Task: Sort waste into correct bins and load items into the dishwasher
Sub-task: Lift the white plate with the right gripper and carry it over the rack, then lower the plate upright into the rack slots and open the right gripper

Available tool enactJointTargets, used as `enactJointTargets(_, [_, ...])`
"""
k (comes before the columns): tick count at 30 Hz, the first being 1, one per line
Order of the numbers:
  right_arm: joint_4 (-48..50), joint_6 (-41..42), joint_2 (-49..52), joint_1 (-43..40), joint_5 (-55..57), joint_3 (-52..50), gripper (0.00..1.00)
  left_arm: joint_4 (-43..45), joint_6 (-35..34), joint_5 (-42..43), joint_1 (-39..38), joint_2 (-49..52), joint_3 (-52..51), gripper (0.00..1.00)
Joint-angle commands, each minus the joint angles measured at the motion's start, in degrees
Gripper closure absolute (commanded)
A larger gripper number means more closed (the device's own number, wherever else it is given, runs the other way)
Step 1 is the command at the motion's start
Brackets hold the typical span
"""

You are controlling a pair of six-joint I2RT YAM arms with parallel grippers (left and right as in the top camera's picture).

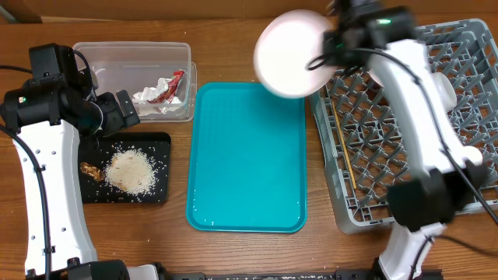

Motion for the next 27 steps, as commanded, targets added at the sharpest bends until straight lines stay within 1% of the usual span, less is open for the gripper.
enactJointTargets(1, [0.39,-4.00,-3.72,-1.79,22.32,1.33,0.96,0.48,-1.49,0.55,-0.07,0.02,0.42,0.00])
enactJointTargets(2, [0.09,-2.89,-3.72,-2.10,27.41,1.29,0.96,0.61,-1.49,0.70,-0.07,0.02,0.44,0.00])
enactJointTargets(3, [-0.39,0.94,-3.69,-2.25,32.98,1.01,0.96,0.66,-1.46,0.87,-0.07,0.02,0.44,0.00])
enactJointTargets(4, [-1.09,6.60,-3.69,-2.25,38.27,0.28,0.96,0.70,-1.46,1.01,-0.07,0.02,0.44,0.00])
enactJointTargets(5, [-2.03,11.17,-3.69,-2.25,42.18,-0.33,0.96,0.74,-1.46,1.09,-0.07,0.02,0.44,0.00])
enactJointTargets(6, [-2.73,14.05,-3.61,-2.23,44.37,-0.87,0.96,0.74,-1.46,1.09,-0.07,0.02,0.44,0.00])
enactJointTargets(8, [-2.38,15.56,-3.52,-2.21,44.48,-2.78,0.96,0.72,-1.44,1.09,-0.07,0.02,0.44,0.00])
enactJointTargets(12, [0.00,15.65,-3.52,-2.12,44.50,-8.63,0.96,0.79,-1.44,1.07,-0.07,0.02,0.44,0.00])
enactJointTargets(15, [1.07,18.32,-3.52,-2.14,44.70,-13.64,0.96,0.79,-1.44,1.09,-0.07,0.02,0.44,0.00])
enactJointTargets(19, [3.13,19.85,-3.52,-1.77,43.01,-19.21,0.96,0.81,-1.46,1.09,-0.07,0.02,0.44,0.00])
enactJointTargets(22, [3.93,20.33,-3.52,-0.55,41.53,-21.49,0.96,0.87,-1.46,1.36,-0.07,0.02,0.44,0.00])
enactJointTargets(24, [3.85,21.81,-3.52,0.57,41.38,-21.68,0.96,0.90,-1.49,1.57,-0.07,0.04,0.42,0.00])
enactJointTargets(27, [4.39,21.77,-3.56,2.21,40.74,-21.68,0.96,0.81,-1.46,1.55,-0.07,0.04,0.42,0.00])
